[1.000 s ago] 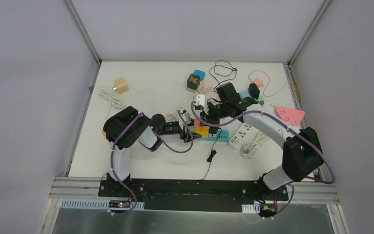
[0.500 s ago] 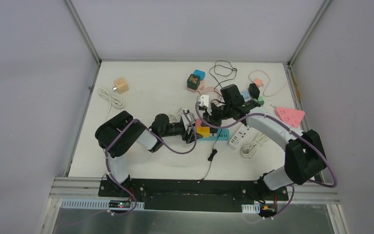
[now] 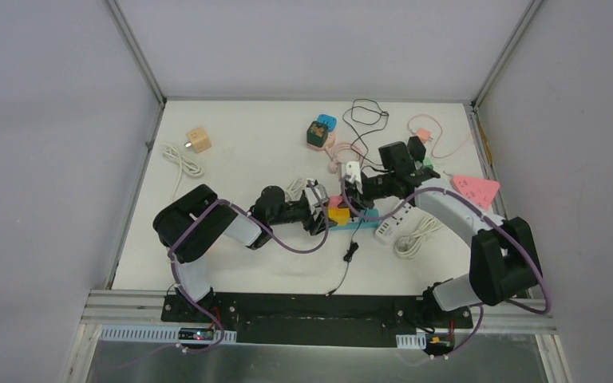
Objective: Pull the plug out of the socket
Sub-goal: Remove the plug from the socket.
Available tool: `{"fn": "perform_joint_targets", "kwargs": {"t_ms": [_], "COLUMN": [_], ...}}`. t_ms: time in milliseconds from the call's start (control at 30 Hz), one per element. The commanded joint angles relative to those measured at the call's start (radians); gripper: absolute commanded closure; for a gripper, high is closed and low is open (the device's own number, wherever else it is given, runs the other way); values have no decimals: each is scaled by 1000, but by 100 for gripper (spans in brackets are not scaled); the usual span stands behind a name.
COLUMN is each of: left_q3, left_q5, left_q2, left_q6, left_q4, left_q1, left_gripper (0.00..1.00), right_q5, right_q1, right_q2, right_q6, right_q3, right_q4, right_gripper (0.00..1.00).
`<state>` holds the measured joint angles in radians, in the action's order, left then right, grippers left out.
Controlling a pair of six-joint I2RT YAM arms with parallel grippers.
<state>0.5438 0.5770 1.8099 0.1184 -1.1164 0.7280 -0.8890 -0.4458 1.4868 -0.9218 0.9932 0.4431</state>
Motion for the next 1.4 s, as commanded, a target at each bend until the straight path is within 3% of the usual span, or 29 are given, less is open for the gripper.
{"fn": "perform_joint_targets", "kwargs": {"t_ms": [0, 100, 233, 367, 467, 567, 633, 700, 900, 1000, 1267, 1367], "left_q3": [27, 34, 39, 44, 48, 48, 48, 48, 47, 46, 42, 42], "left_q5": [-47, -40, -30, -22, -19, -16, -13, -10, -3, -2, -2, 1], "left_q2": [-3, 4, 10, 15, 17, 19, 20, 19, 21, 21, 22, 21], "left_q6": [-1, 4, 11, 20, 25, 27, 29, 30, 32, 32, 32, 33], "left_q4": [53, 62, 68, 75, 82, 82, 82, 81, 81, 78, 72, 70], "left_q1": [7, 6, 9, 13, 14, 14, 14, 14, 14, 16, 16, 16], "left_gripper": [100, 100, 100, 100, 100, 100, 100, 100, 100, 100, 100, 100], "right_q5": [-27, 5, 98, 160, 147, 111, 105, 98, 121, 89, 64, 78], "right_q1": [-19, -36, -38, -37, -48, -87, -112, -113, -50, -19, -60, -77], "right_q2": [-127, -158, -50, 57, 53, -41, -106, -127, 28, 70, -101, -147], "right_q6": [-361, -244, -19, 105, 47, -130, -163, -142, 74, 100, -246, -247], "right_q3": [-185, -192, -64, 28, 29, -59, -118, -128, 23, 42, -106, -142], "right_q4": [203, 111, 142, 183, 221, 215, 159, 130, 185, 212, 222, 179], "right_gripper": [100, 100, 100, 100, 100, 100, 98, 94, 97, 98, 100, 100]}}
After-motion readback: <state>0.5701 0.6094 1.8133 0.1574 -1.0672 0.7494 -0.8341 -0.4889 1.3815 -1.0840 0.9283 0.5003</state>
